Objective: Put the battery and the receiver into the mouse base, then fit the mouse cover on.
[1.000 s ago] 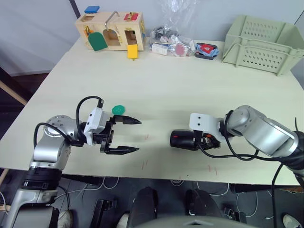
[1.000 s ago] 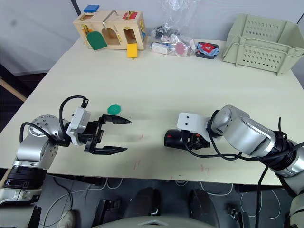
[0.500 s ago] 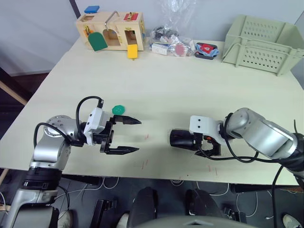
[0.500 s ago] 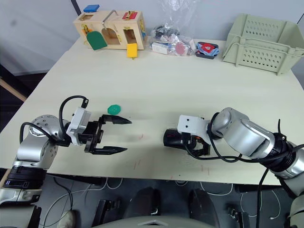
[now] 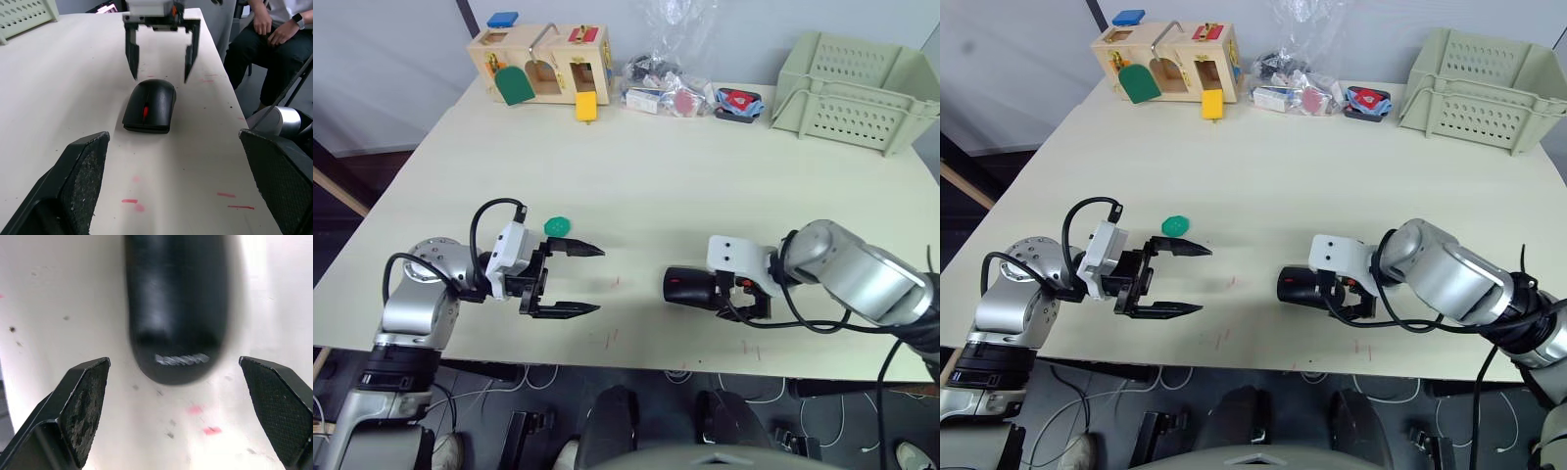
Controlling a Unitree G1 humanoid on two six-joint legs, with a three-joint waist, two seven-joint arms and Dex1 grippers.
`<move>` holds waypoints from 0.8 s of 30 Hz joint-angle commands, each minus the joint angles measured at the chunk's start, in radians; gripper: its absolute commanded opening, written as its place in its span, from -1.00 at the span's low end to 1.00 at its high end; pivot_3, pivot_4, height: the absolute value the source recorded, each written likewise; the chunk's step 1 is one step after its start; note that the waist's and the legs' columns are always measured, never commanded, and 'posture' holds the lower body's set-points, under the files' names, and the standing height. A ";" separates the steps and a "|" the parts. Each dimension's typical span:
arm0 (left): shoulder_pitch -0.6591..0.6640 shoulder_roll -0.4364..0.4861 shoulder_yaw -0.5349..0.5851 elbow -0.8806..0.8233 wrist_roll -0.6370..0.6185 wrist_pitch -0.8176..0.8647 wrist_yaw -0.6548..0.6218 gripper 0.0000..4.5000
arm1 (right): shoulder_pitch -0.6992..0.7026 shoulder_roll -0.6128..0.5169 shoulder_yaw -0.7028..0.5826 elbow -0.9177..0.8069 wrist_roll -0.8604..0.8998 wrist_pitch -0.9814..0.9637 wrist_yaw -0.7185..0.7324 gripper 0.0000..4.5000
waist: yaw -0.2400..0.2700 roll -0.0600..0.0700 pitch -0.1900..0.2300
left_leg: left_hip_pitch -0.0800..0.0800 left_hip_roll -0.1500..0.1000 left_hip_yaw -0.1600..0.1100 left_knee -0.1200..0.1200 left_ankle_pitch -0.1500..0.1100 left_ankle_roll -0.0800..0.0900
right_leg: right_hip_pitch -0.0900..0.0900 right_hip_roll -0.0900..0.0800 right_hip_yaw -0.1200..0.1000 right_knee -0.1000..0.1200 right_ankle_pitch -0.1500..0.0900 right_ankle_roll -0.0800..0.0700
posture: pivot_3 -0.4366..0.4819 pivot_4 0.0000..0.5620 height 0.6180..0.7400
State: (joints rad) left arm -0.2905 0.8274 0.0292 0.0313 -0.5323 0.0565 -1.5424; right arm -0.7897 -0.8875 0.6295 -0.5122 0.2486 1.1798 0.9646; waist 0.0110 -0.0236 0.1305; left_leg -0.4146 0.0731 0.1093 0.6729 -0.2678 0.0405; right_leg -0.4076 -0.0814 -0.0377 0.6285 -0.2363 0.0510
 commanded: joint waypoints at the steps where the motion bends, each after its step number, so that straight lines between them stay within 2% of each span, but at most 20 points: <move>1: -0.001 0.002 0.008 -0.019 -0.003 -0.010 -0.021 1.00 | 0.017 0.021 -0.121 -0.007 0.024 -0.083 -0.008 0.98 | 0.000 0.000 0.000 | 0.000 0.000 0.000 0.000 0.000 0.000 | 0.000 0.000 0.000 0.000 0.000 0.000 | -0.05 -0.47 1.00; 3: -0.002 0.000 0.007 -0.019 -0.003 -0.010 -0.019 1.00 | 0.048 0.072 -0.196 0.005 0.055 -0.124 -0.024 0.98 | 0.000 -0.001 0.000 | 0.000 0.000 0.000 0.000 0.000 0.000 | 0.000 0.001 0.000 0.000 0.001 0.001 | -0.05 -0.47 1.00; 5: -0.005 -0.001 0.006 -0.018 -0.002 -0.009 -0.018 1.00 | 0.076 0.105 -0.234 0.013 0.055 -0.190 -0.039 0.75 | 0.000 -0.001 0.000 | 0.000 0.001 0.000 0.000 0.000 -0.001 | 0.000 0.001 0.000 0.000 0.001 0.002 | -0.05 -0.47 1.00; 7: -0.006 -0.001 0.006 -0.019 -0.003 -0.008 -0.018 1.00 | 0.097 0.134 -0.256 0.018 0.060 -0.209 -0.052 0.45 | 0.001 -0.001 0.000 | 0.000 0.001 0.000 0.000 0.001 -0.002 | 0.000 0.001 0.000 0.000 0.001 0.002 | -0.05 -0.47 1.00; 10: -0.007 0.001 0.008 -0.018 -0.004 -0.007 -0.020 1.00 | 0.126 0.174 -0.263 0.033 0.042 -0.262 -0.084 -0.23 | 0.002 -0.001 -0.001 | 0.000 0.000 0.000 0.000 0.001 -0.002 | 0.000 0.001 0.000 0.000 0.001 0.002 | -0.05 -0.47 1.00; 16: -0.012 0.004 0.009 -0.014 -0.003 -0.005 -0.021 1.00 | 0.176 0.241 -0.264 0.042 0.052 -0.316 -0.110 -0.23 | 0.001 -0.001 -0.001 | 0.000 0.000 -0.001 0.001 0.002 -0.004 | 0.001 0.001 0.000 0.001 0.001 0.002 | -0.05 -0.47 1.00; 24: -0.010 0.005 0.010 -0.017 -0.003 -0.004 -0.019 1.00 | 0.209 0.323 -0.193 0.140 0.003 -0.419 -0.115 -0.23 | 0.000 -0.001 -0.001 | 0.000 0.001 -0.001 0.001 0.002 -0.004 | 0.001 0.001 0.000 0.002 0.001 0.001 | -0.05 -0.47 1.00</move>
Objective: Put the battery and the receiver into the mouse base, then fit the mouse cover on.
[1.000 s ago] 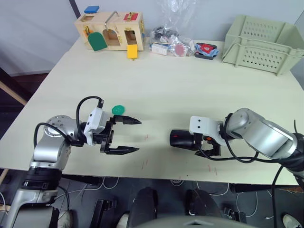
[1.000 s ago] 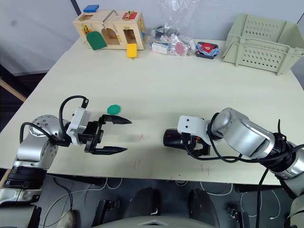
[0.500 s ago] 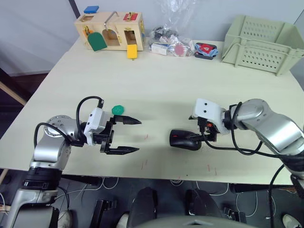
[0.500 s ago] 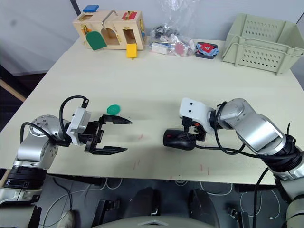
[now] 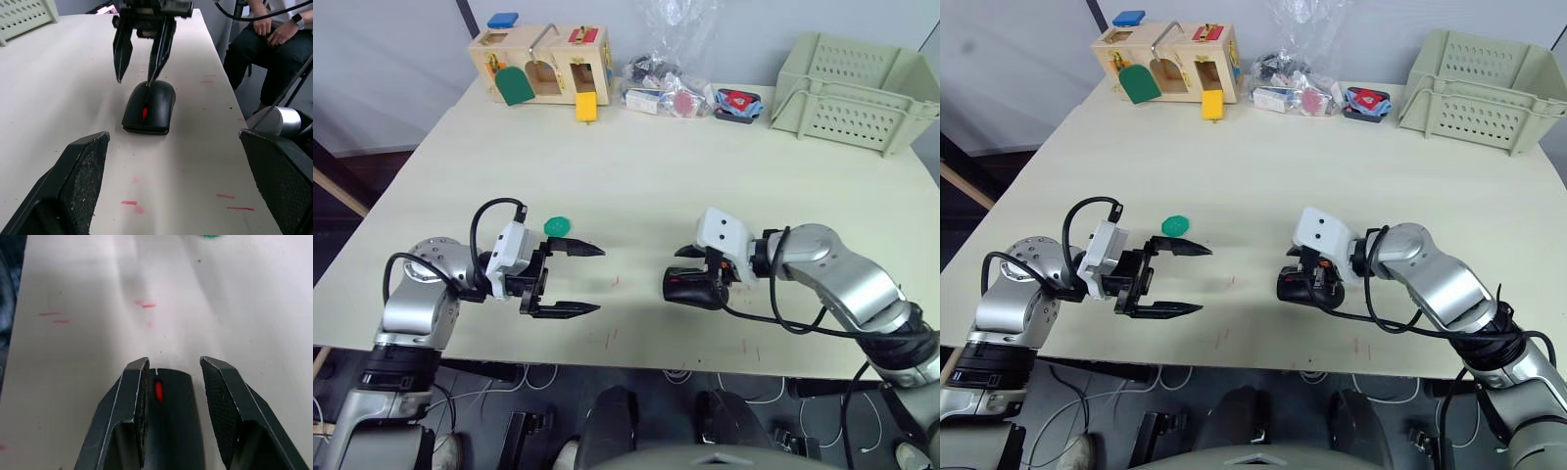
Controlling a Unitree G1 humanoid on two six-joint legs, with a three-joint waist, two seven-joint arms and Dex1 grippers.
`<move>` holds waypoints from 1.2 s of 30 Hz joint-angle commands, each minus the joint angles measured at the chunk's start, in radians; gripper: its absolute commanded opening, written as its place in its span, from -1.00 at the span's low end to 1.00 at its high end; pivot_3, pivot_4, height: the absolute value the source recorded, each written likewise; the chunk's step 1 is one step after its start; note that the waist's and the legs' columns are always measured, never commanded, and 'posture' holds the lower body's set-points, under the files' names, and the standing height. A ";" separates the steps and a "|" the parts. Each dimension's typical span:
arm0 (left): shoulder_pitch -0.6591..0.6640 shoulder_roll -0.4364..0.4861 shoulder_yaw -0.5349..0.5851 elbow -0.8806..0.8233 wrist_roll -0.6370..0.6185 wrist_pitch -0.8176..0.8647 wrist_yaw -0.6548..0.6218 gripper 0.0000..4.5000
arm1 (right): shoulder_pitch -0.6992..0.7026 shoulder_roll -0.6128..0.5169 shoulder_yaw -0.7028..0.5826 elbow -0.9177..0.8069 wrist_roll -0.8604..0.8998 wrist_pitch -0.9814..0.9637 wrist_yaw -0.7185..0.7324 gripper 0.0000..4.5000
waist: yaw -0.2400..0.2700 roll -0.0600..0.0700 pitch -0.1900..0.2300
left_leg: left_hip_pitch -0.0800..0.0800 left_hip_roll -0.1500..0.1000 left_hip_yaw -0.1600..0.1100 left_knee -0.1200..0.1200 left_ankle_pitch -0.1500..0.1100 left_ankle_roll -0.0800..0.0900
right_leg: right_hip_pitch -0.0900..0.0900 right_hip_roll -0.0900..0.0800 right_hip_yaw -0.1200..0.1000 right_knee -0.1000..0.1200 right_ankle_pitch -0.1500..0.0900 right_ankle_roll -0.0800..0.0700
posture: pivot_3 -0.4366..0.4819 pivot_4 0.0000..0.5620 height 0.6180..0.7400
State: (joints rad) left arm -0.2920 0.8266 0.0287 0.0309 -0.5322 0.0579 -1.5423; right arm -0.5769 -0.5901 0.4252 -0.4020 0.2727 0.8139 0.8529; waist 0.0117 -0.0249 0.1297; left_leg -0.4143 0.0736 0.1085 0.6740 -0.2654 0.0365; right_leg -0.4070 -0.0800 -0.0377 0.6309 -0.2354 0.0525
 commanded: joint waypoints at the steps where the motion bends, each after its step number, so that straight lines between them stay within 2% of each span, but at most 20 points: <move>1: -0.008 0.006 0.011 -0.017 -0.003 -0.006 -0.018 1.00 | -0.002 0.029 0.022 0.049 -0.030 -0.066 0.002 -0.23 | 0.000 0.000 0.000 | 0.000 0.000 0.000 0.000 0.000 0.000 | 0.000 0.000 0.000 0.001 0.000 0.000 | -0.05 -0.47 1.00; 10: 0.004 0.010 0.017 -0.028 -0.003 -0.005 -0.012 1.00 | 0.024 0.017 0.115 0.140 -0.119 -0.105 0.033 -0.23 | -0.001 0.000 0.000 | 0.001 0.000 0.000 0.000 0.000 0.000 | 0.000 0.000 0.000 0.002 0.000 0.000 | -0.05 -0.47 1.00; 21: 0.011 0.010 0.019 -0.033 -0.003 -0.006 -0.008 1.00 | -0.038 0.008 0.209 0.192 -0.183 0.087 0.043 -0.23 | 0.003 -0.001 -0.006 | 0.001 0.000 -0.003 0.005 0.000 0.001 | 0.000 0.000 0.000 0.008 -0.002 -0.004 | -0.05 -0.47 1.00; 26: 0.012 0.011 0.018 -0.034 -0.004 -0.005 -0.010 1.00 | -0.054 0.032 0.207 0.201 -0.183 0.117 0.023 -0.23 | 0.003 -0.002 -0.007 | 0.001 0.000 -0.003 0.006 0.000 0.001 | 0.001 0.000 0.000 0.008 -0.002 -0.004 | -0.05 -0.47 1.00; 36: 0.011 0.010 0.018 -0.032 -0.005 -0.006 -0.011 1.00 | 0.024 0.063 0.046 0.158 -0.108 -0.116 0.044 -0.23 | 0.003 -0.001 -0.007 | 0.001 0.000 -0.003 0.006 0.000 0.001 | 0.000 0.000 -0.001 0.008 -0.002 -0.004 | -0.05 -0.47 1.00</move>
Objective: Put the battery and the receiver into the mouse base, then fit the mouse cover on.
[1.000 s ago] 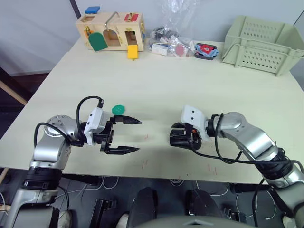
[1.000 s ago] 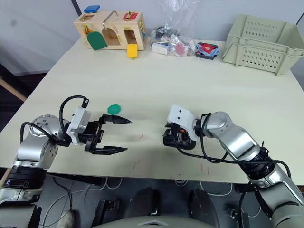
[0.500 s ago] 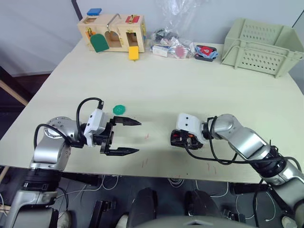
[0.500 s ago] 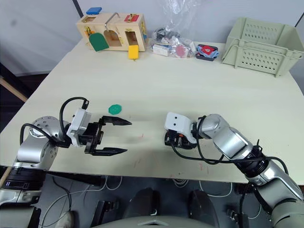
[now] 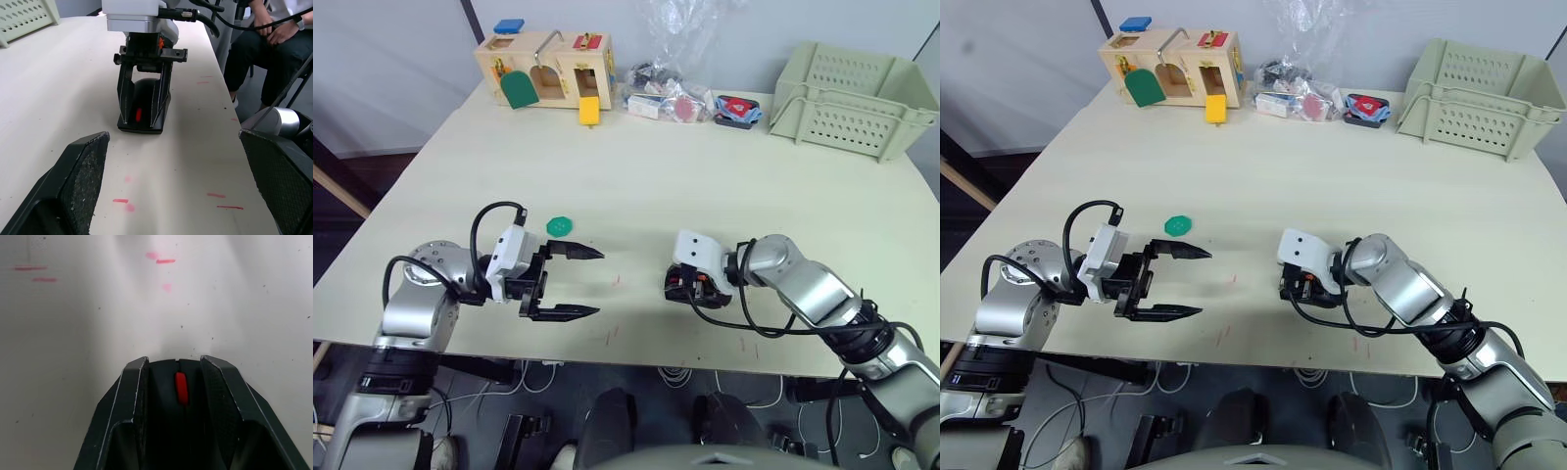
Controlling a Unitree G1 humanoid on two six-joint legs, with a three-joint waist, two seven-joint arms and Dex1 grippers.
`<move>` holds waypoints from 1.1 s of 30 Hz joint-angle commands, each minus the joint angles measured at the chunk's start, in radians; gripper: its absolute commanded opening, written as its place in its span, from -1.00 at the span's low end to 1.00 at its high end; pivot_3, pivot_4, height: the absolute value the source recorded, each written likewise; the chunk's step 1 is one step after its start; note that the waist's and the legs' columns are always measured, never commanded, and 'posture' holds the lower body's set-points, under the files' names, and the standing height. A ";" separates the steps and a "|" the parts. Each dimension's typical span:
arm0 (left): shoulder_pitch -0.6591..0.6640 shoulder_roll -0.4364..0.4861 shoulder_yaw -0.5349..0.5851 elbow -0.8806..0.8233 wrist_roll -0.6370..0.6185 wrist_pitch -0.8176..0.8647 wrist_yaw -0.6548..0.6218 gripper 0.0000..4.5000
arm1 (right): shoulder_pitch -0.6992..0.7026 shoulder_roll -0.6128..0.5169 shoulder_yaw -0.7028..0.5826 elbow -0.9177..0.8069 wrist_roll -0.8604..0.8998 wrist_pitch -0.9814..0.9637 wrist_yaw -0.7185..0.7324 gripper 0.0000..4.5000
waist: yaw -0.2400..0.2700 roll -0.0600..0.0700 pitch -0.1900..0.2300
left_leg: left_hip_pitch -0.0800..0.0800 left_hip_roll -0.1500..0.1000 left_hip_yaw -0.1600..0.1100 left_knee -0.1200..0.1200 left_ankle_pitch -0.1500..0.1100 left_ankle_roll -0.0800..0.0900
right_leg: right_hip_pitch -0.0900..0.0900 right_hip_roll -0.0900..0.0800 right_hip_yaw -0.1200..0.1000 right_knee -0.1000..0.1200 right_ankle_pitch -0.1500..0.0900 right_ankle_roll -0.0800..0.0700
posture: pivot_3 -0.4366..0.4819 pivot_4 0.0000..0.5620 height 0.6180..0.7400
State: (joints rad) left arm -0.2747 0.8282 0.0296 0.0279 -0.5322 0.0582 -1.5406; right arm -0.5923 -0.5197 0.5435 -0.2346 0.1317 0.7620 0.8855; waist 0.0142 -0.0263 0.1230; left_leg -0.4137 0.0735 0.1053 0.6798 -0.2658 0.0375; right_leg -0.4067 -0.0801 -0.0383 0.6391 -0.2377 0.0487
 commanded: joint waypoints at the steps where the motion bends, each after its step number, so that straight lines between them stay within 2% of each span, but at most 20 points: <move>1: -0.007 0.008 0.017 -0.028 -0.006 -0.007 -0.014 1.00 | 0.052 -0.005 -0.099 -0.017 0.046 -0.085 0.012 -0.23 | 0.000 0.000 0.000 | 0.000 0.000 0.000 0.000 0.000 0.000 | 0.000 0.000 0.000 0.000 0.000 0.000 | -0.05 -0.47 1.00; 6: -0.008 0.006 0.016 -0.024 -0.006 -0.010 -0.016 1.00 | 0.127 0.009 -0.232 -0.046 0.131 -0.232 0.041 -0.23 | -0.003 0.001 0.001 | 0.000 0.000 0.000 0.000 0.000 0.000 | 0.000 0.000 0.000 0.000 0.000 0.000 | -0.05 -0.47 1.00; 15: -0.016 0.007 0.014 -0.011 -0.004 -0.012 -0.024 1.00 | 0.292 0.027 -0.361 0.030 0.189 -0.538 0.104 -0.23 | -0.002 0.001 0.001 | 0.000 0.001 0.000 0.000 0.000 0.000 | 0.000 0.001 0.000 -0.001 0.000 0.000 | -0.05 -0.47 1.00; 19: -0.022 0.006 0.011 -0.010 -0.003 -0.011 -0.024 1.00 | 0.318 0.042 -0.383 0.092 0.246 -0.528 0.141 -0.23 | -0.003 0.001 0.001 | 0.000 0.001 0.000 0.000 0.000 0.000 | 0.000 0.001 0.000 -0.001 0.000 0.000 | -0.05 -0.47 1.00; 24: -0.025 0.004 0.011 -0.010 -0.003 -0.009 -0.021 1.00 | 0.334 0.089 -0.393 0.212 0.242 -0.629 0.163 -0.23 | -0.002 0.001 0.001 | 0.000 0.001 0.000 0.000 0.000 0.000 | 0.000 0.001 0.000 -0.001 0.000 0.000 | -0.05 -0.47 1.00; 30: -0.025 -0.001 0.009 -0.011 -0.001 -0.008 -0.013 1.00 | 0.368 0.097 -0.324 0.384 0.133 -0.777 0.200 -0.23 | -0.003 0.001 0.001 | 0.000 0.001 0.000 0.000 0.000 0.000 | 0.000 0.001 0.001 -0.001 0.000 0.000 | -0.05 -0.47 1.00; 33: -0.020 -0.004 0.015 -0.014 -0.003 0.001 0.003 1.00 | 0.373 0.110 -0.328 0.408 0.130 -0.821 0.198 -0.23 | -0.004 0.002 0.001 | 0.004 0.001 0.000 0.000 0.000 0.000 | 0.003 0.002 0.001 -0.001 0.000 0.000 | -0.05 -0.47 1.00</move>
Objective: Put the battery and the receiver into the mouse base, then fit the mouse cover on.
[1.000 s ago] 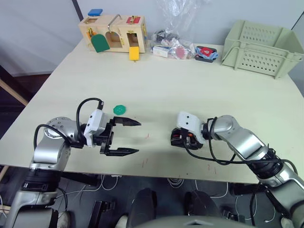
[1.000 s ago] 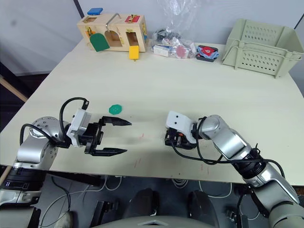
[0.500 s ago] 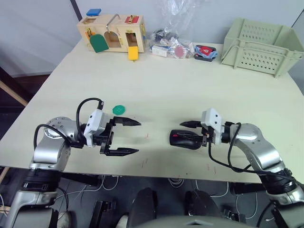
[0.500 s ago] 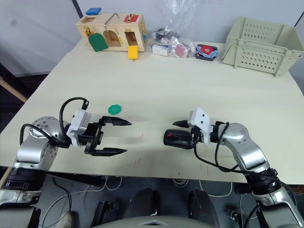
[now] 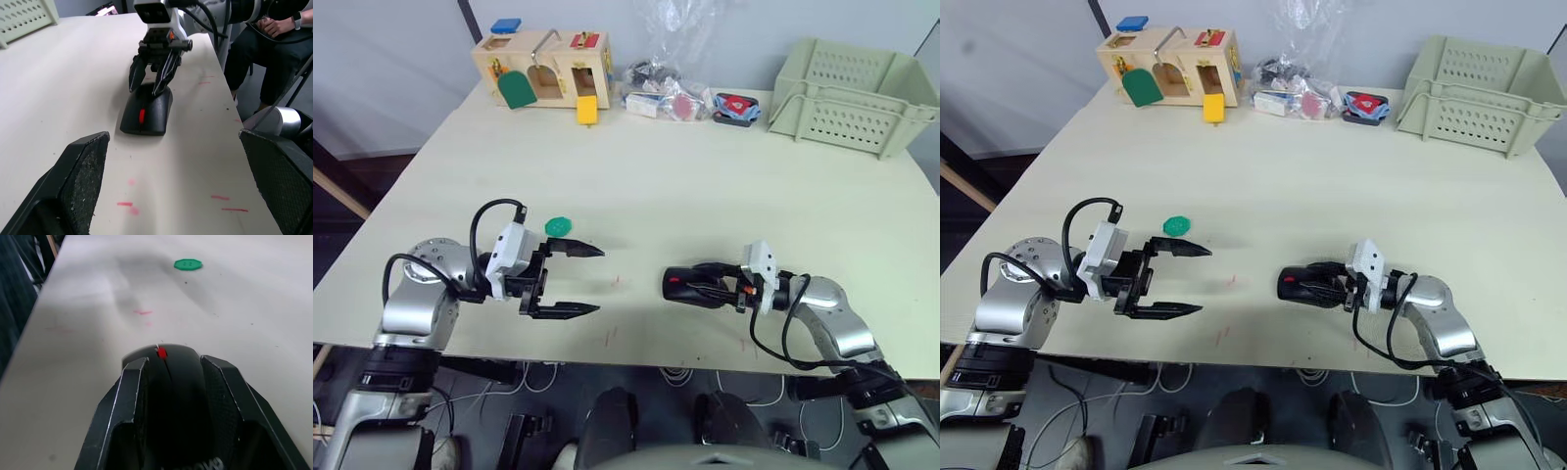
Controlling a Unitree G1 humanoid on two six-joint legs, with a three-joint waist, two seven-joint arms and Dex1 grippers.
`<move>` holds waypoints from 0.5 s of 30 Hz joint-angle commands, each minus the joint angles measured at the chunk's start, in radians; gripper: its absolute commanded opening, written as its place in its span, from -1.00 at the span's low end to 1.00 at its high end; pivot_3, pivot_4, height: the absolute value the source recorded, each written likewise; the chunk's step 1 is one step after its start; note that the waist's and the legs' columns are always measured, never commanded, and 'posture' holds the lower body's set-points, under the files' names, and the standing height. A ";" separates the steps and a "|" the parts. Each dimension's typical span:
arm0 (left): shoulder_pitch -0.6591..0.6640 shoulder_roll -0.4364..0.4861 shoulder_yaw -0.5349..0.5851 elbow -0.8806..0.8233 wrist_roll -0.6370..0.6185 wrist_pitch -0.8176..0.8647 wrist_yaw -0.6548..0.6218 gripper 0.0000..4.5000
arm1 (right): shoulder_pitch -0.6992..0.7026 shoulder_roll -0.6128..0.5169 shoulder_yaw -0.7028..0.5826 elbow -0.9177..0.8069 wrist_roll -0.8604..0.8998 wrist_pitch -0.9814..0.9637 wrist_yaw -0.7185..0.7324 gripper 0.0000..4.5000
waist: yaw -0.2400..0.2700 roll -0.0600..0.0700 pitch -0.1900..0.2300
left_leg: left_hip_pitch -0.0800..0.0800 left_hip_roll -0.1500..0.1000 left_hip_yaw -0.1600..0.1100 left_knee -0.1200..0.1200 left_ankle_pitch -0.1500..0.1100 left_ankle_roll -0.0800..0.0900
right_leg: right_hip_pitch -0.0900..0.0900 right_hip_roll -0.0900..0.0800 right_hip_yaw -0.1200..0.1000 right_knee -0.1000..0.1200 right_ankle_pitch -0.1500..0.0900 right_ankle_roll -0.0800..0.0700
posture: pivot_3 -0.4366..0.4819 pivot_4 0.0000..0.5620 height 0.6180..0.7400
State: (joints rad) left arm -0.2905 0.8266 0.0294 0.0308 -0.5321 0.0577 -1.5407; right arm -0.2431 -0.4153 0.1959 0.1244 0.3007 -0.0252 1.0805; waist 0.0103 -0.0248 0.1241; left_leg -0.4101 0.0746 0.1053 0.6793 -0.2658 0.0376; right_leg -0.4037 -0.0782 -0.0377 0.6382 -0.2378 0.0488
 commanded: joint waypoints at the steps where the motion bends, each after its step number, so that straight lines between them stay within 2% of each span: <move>1: 0.001 -0.004 0.018 -0.022 -0.006 0.010 0.013 1.00 | 0.019 0.010 0.008 0.046 -0.033 -0.049 -0.003 -0.23 | -0.002 0.000 0.000 | 0.001 0.000 0.000 0.000 0.000 0.000 | 0.001 0.000 0.000 0.000 0.000 0.000 | -0.05 -0.47 1.00; 9: 0.085 -0.044 0.087 -0.090 -0.031 0.092 0.188 1.00 | 0.048 -0.055 -0.146 -0.120 0.079 0.011 -0.059 -0.23 | 0.000 0.003 0.002 | 0.003 0.000 0.000 -0.001 0.000 0.000 | 0.002 -0.001 0.001 0.000 0.000 0.000 | -0.05 -0.47 1.00; 13: 0.132 -0.061 0.134 -0.101 -0.025 0.133 0.291 1.00 | 0.123 -0.116 -0.247 -0.185 0.104 0.030 -0.095 -0.23 | 0.004 0.003 0.002 | 0.003 0.000 0.000 -0.001 0.000 0.000 | 0.002 -0.001 0.001 -0.001 0.000 0.000 | -0.05 -0.47 1.00; 15: 0.174 -0.070 0.152 -0.092 0.023 0.115 0.361 1.00 | 0.186 -0.148 -0.322 -0.196 0.108 0.016 -0.119 -0.23 | 0.003 0.003 0.002 | 0.003 0.000 -0.001 -0.002 0.000 0.000 | 0.002 -0.001 0.001 -0.001 0.000 0.000 | -0.05 -0.47 1.00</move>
State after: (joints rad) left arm -0.1357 0.7585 0.1486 -0.0365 -0.5373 0.1893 -1.2378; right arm -0.0877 -0.5432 -0.0543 -0.0368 0.3875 0.0000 0.9851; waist 0.0134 -0.0221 0.1260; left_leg -0.4068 0.0747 0.1046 0.6768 -0.2661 0.0376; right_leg -0.4013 -0.0796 -0.0363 0.6368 -0.2378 0.0486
